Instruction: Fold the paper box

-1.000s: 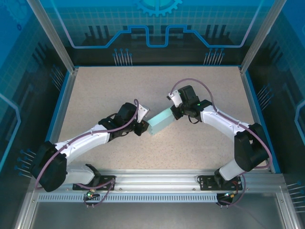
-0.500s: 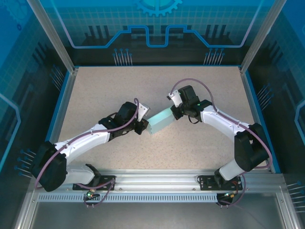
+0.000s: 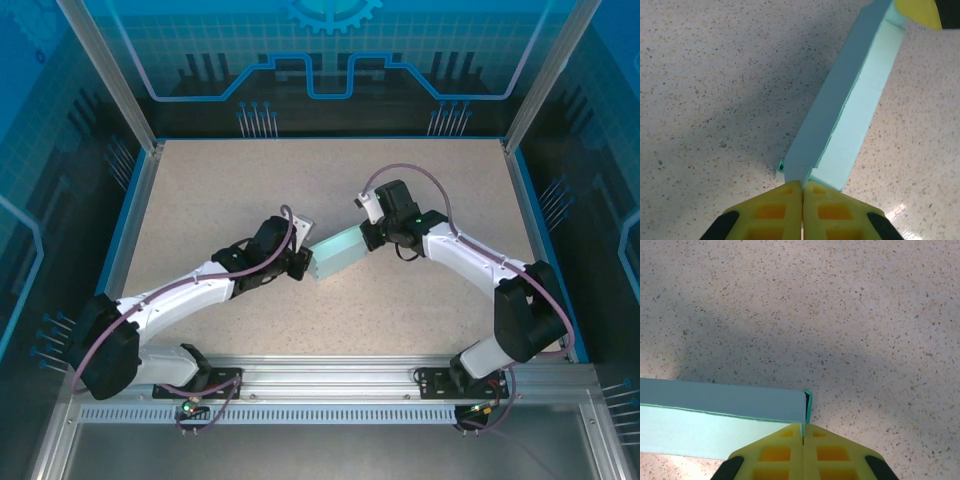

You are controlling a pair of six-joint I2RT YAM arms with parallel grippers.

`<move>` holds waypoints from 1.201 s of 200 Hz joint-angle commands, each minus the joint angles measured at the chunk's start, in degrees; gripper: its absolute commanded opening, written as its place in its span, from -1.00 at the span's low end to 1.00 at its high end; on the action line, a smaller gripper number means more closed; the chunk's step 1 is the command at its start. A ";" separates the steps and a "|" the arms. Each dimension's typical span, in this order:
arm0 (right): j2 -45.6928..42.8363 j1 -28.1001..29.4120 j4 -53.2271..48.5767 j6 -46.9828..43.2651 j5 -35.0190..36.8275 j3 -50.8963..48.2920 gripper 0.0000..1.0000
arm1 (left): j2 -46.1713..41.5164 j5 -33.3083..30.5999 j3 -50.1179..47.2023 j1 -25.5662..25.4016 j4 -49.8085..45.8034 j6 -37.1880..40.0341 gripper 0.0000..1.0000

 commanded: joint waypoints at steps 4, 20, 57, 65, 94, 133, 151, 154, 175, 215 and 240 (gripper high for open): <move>-1.75 1.44 -1.74 4.11 1.25 -1.45 -0.96 | -0.77 -3.43 0.98 -0.42 2.35 -7.65 -0.81; -1.75 1.93 -1.50 5.12 1.71 -1.74 -0.96 | -0.57 -4.80 0.99 -0.37 2.68 -9.62 -0.90; -1.75 3.18 -0.21 7.17 2.42 -2.39 -0.95 | 1.18 -4.89 0.50 -0.65 5.65 -15.30 -0.92; -1.75 3.60 0.04 7.55 2.59 -2.59 -0.94 | 1.58 -4.92 0.15 -0.72 6.55 -16.66 -0.92; -1.59 4.53 0.14 7.97 3.10 -2.63 -0.94 | 1.96 -5.48 -1.07 -1.01 9.32 -21.11 -0.92; -1.75 4.71 0.12 8.07 3.25 -2.68 -0.94 | 1.21 -7.13 -3.75 -1.71 13.13 -26.12 -0.94; -1.66 4.80 0.21 8.06 3.20 -2.64 -0.94 | 1.28 -7.60 -3.95 -2.08 13.60 -27.31 -0.94; -1.66 4.79 0.22 8.11 3.13 -2.60 -0.94 | 1.37 -7.54 -3.96 -2.19 13.70 -27.47 -0.94; -1.39 4.95 0.13 8.11 3.11 -2.50 -0.94 | 1.48 -7.24 -4.24 -2.28 14.43 -28.86 -0.94; -1.64 5.06 0.22 8.23 3.37 -2.77 -0.94 | 1.79 -7.50 -5.33 -2.50 16.07 -31.41 -0.95; -1.66 5.15 0.19 8.26 3.30 -2.81 -0.94 | 2.07 -8.72 -5.61 -3.06 16.51 -31.98 -0.96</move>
